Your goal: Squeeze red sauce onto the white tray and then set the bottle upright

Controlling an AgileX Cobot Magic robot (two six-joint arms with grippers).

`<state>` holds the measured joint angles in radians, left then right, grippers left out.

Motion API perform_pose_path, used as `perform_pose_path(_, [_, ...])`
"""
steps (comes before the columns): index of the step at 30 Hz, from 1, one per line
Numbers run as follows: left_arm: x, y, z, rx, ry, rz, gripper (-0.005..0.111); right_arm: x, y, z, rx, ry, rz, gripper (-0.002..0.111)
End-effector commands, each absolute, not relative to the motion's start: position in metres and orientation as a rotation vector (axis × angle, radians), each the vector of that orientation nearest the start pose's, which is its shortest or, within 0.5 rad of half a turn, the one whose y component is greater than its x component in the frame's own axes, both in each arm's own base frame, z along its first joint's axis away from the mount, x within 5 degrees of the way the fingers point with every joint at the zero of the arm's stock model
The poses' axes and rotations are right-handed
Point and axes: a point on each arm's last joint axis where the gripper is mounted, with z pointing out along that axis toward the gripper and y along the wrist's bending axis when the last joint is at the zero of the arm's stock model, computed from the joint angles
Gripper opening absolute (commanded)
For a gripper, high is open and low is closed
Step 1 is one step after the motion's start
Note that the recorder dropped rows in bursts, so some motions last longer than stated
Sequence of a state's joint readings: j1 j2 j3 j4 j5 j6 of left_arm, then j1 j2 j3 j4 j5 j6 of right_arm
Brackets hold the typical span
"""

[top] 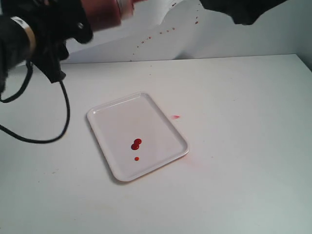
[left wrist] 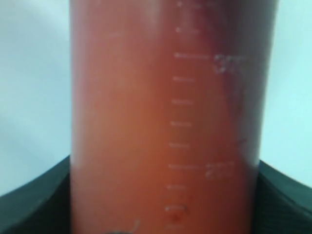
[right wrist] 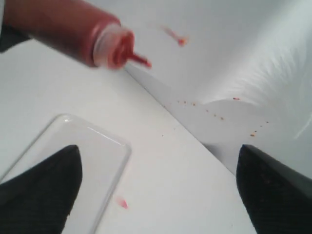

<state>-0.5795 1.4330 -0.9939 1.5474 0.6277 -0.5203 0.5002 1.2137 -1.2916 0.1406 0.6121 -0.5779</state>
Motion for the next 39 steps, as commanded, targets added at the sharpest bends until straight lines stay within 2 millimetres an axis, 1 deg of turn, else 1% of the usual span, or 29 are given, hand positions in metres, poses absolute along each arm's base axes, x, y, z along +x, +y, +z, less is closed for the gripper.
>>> perform_pose_path(1, [0.281,-0.096,0.342,0.851,1.694,0.605,0.0,0.223,0.128,0.409,-0.965,1.806,0.102,0.075])
perform_pose_path(4, [0.271,-0.083,0.347,0.815,1.663,0.458,0.0,0.225,0.13,0.392,-0.95,1.829,0.125,0.074])
perform_pose_path(6, [0.265,-0.072,0.349,0.752,1.661,0.387,0.0,0.227,0.132,0.384,-0.909,1.821,0.16,0.073])
perform_pose_path(8, [0.259,-0.063,0.35,0.68,1.662,0.285,0.0,0.229,0.135,0.378,-0.812,1.796,0.242,0.073])
perform_pose_path(10, [0.254,-0.057,0.348,0.642,1.655,0.175,0.0,0.231,0.138,0.373,-0.697,1.774,0.327,0.073])
perform_pose_path(13, [0.248,-0.054,0.341,0.641,1.626,-0.032,0.0,0.236,0.139,0.366,-0.535,1.766,0.426,0.073])
perform_pose_path(15, [0.245,-0.051,0.338,0.62,1.591,-0.157,0.0,0.239,0.141,0.362,-0.478,1.791,0.48,0.073])
perform_pose_path(18, [0.24,-0.045,0.337,0.594,1.501,-0.309,0.0,0.242,0.152,0.352,-0.483,1.842,0.543,0.073])
perform_pose_path(20, [0.237,-0.04,0.335,0.563,1.458,-0.377,0.0,0.24,0.165,0.344,-0.572,1.841,0.535,0.073])
perform_pose_path(22, [0.233,-0.035,0.33,0.543,1.44,-0.416,0.0,0.237,0.181,0.338,-0.664,1.821,0.518,0.073])
perform_pose_path(24, [0.231,-0.031,0.324,0.505,1.436,-0.447,0.0,0.233,0.196,0.333,-0.72,1.794,0.505,0.073])
perform_pose_path(26, [0.23,-0.027,0.319,0.438,1.42,-0.498,0.0,0.23,0.211,0.329,-0.745,1.745,0.474,0.073])
perform_pose_path(27, [0.231,-0.026,0.315,0.418,1.414,-0.521,0.0,0.229,0.215,0.329,-0.73,1.72,0.456,0.073])
perform_pose_path(29, [0.231,-0.025,0.305,0.402,1.398,-0.585,0.0,0.228,0.227,0.327,-0.705,1.673,0.426,0.073])
perform_pose_path(31, [0.232,-0.028,0.291,0.425,1.392,-0.625,0.0,0.225,0.239,0.324,-0.692,1.634,0.408,0.073])
perform_pose_path(34, [0.236,-0.027,0.275,0.391,1.361,-0.678,0.0,0.219,0.256,0.318,-0.758,1.565,0.401,0.073])
perform_pose_path(37, [0.248,-0.021,0.256,0.322,1.39,-0.66,0.0,0.217,0.27,0.309,-0.769,1.529,0.462,0.073])
perform_pose_path(39, [0.257,-0.017,0.245,0.295,1.41,-0.621,0.0,0.22,0.277,0.303,-0.729,1.525,0.511,0.073])
